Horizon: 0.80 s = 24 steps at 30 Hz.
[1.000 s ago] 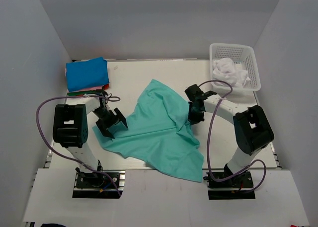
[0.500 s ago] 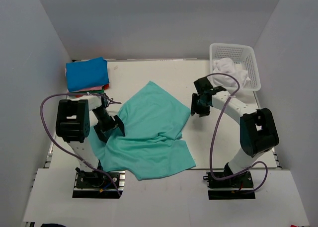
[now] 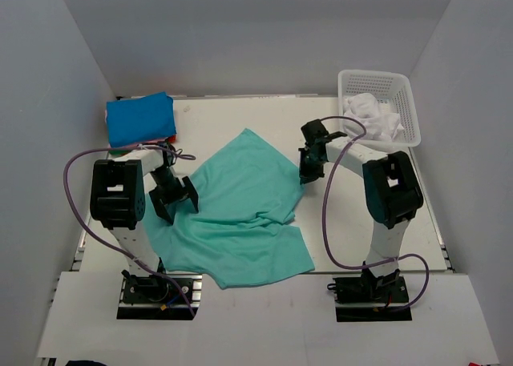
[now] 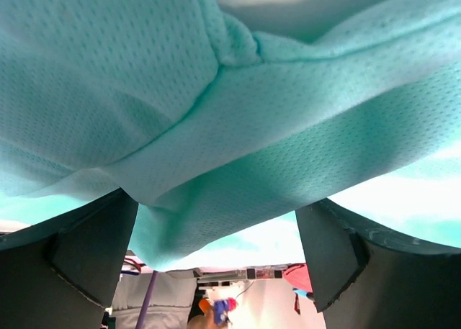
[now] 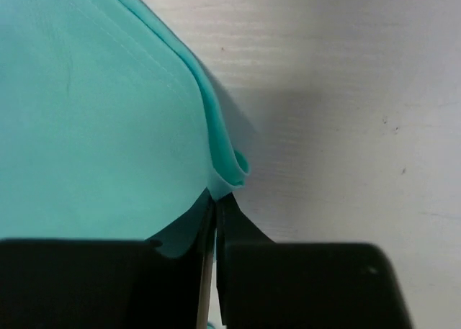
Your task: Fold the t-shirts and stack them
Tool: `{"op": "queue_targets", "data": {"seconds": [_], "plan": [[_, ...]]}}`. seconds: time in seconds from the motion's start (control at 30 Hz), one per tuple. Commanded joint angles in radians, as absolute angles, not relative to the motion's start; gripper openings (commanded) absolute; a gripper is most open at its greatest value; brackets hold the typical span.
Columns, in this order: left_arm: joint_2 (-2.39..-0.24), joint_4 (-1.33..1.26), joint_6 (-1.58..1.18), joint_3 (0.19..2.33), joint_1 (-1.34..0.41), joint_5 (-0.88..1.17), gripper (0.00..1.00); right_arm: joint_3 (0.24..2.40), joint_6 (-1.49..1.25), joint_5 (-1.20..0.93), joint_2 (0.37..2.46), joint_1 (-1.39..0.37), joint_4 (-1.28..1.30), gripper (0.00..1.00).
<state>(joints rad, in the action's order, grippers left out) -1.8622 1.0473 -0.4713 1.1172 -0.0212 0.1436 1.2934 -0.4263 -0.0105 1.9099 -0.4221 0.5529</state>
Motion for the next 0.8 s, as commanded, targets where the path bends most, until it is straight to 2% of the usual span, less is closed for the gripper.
{"op": "queue_targets", "data": {"seconds": [0.0, 0.17, 0.27, 0.47, 0.63, 0.7, 0.77], "plan": [[-1.868, 0.850, -0.439, 1.150, -0.018, 0.130, 1.00, 1.336, -0.431, -0.005, 1.924, -0.428, 0.555, 0.00], [-1.879, 0.796, -0.403, 1.233, -0.018, 0.186, 1.00, 1.502, -0.411, 0.240, 1.902, -0.426, 0.656, 0.00], [-1.879, 0.770, -0.383, 1.294, -0.028, 0.239, 1.00, 1.671, -0.370, 0.345, 1.913, -0.437, 0.753, 0.00], [-1.879, 0.750, -0.371, 1.355, -0.028, 0.282, 1.00, 1.857, -0.318, 0.273, 1.956, -0.504, 0.818, 0.00], [-1.859, 0.761, -0.371, 1.342, -0.028, 0.282, 1.00, 1.982, -0.278, 0.247, 2.090, -0.676, 0.891, 0.07], [-1.835, 0.770, -0.371, 1.324, -0.028, 0.262, 1.00, 2.037, -0.281, 0.261, 2.150, -0.719, 0.922, 0.14], [-1.824, 0.770, -0.371, 1.304, -0.028, 0.253, 1.00, 2.039, -0.285, 0.255, 2.197, -0.787, 0.950, 0.27]]}}
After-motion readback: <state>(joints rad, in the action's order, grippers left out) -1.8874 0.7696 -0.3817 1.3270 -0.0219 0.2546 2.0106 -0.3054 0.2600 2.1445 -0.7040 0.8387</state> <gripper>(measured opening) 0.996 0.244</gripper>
